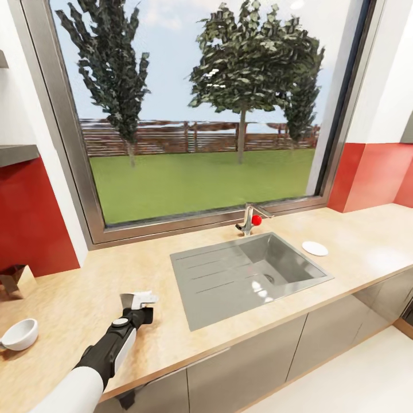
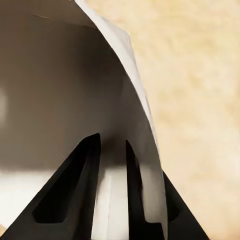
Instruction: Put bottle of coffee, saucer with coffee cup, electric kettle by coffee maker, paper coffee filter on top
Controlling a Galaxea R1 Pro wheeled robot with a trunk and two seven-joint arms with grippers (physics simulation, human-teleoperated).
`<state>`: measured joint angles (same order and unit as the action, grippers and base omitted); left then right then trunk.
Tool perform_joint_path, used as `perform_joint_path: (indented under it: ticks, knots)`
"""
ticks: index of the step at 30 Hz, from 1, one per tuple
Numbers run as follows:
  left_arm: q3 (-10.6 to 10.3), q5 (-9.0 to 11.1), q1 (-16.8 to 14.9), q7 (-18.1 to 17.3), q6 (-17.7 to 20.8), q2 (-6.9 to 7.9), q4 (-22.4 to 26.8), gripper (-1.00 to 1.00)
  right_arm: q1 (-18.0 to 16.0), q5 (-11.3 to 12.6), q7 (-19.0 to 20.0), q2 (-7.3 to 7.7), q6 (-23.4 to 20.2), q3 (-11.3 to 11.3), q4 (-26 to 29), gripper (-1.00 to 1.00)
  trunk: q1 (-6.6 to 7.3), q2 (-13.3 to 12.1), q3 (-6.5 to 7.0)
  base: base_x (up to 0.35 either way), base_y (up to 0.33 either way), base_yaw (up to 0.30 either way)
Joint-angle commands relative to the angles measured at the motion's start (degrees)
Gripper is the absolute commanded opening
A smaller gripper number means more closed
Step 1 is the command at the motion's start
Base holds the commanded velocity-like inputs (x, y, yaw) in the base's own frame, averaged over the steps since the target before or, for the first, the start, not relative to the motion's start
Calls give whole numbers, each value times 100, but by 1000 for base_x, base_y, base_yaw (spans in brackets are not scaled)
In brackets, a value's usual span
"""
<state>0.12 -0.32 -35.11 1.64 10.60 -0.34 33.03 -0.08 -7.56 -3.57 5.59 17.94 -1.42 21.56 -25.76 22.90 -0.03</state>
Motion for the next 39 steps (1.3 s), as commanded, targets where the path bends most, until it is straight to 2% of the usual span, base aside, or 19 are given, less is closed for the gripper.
perform_joint_path:
  ticks: [1,29,34,39]
  knots:
    - [5,-4,4,13,31,-2,1,-100,-1,-52,-38,6,8,-15,-3,100,-3,2,-3,0,0,0]
    - [-4,-4,-1,16,84,4,175,-100,-1,-52,-36,4,8,-15,-3,100,-3,2,-3,0,0,0]
    - [-24,-4,-18,21,415,2,685,-100,-1,-52,-38,10,7,-10,-3,100,-3,2,-3,0,0,0]
    - [-36,-4,-62,13,981,-8,1201,-100,-1,-52,-39,12,8,-8,-3,100,-3,2,-3,0,0,0]
